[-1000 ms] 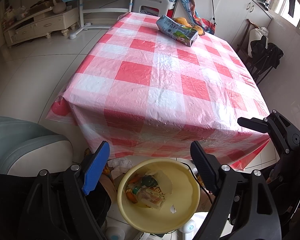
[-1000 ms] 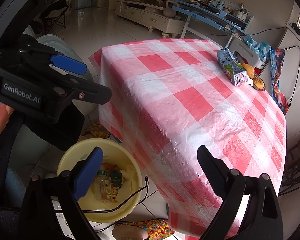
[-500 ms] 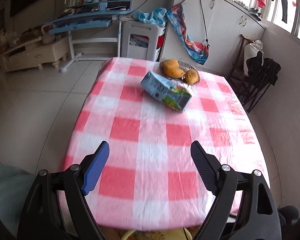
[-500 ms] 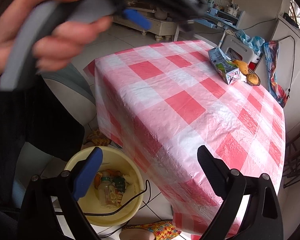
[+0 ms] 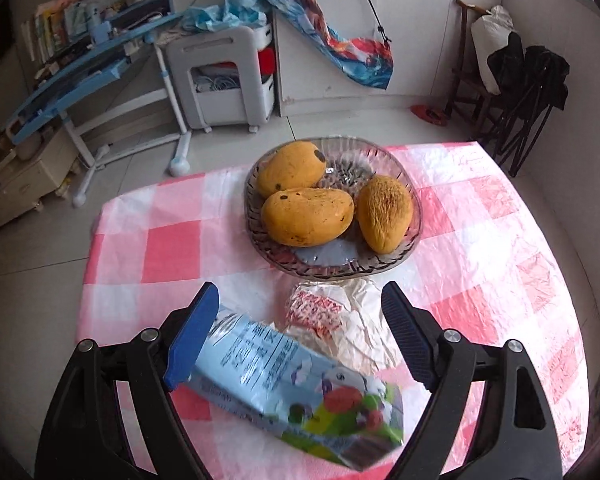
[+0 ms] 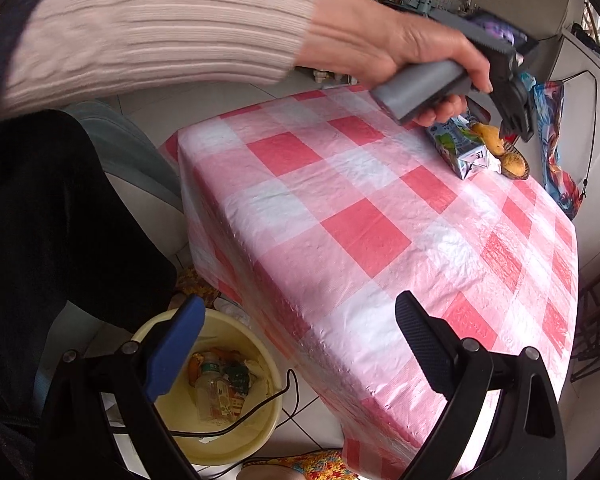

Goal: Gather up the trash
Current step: 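Move both tools back over the table toward the milk carton and paper, then grasp the blue milk carton with the left tool while the right tool approaches the paper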

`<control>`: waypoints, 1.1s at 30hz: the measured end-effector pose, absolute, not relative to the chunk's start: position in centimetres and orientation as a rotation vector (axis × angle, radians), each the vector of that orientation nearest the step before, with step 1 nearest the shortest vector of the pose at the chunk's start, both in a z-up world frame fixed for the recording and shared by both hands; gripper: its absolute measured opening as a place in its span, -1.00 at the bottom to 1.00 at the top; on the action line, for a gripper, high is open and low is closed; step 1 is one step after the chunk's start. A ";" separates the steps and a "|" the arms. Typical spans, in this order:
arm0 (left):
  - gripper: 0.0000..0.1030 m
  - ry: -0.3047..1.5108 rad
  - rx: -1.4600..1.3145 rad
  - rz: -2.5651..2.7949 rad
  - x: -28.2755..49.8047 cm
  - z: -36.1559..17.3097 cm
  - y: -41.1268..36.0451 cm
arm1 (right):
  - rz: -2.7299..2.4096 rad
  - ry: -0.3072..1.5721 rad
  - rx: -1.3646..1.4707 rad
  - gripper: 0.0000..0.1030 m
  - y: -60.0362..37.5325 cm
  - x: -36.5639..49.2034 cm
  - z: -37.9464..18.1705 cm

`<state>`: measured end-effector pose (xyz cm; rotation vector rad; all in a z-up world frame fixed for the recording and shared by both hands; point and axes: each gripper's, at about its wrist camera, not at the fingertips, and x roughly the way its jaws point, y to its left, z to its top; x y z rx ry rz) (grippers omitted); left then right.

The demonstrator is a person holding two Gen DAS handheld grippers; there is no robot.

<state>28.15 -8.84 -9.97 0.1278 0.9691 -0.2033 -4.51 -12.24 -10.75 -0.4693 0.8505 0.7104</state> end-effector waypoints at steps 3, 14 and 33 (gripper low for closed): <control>0.40 1.025 0.158 -0.281 29.4 -11.9 -9.6 | 0.700 0.864 -0.422 0.78 -13.0 -3.7 -10.6; 0.10 1.050 0.280 -0.618 18.8 -13.8 -11.2 | 0.654 0.830 -0.337 0.78 -14.8 -3.5 -9.1; 0.44 1.037 -0.025 -0.097 8.9 -12.2 -2.2 | 0.571 0.857 -0.118 0.79 -18.3 -0.7 -9.0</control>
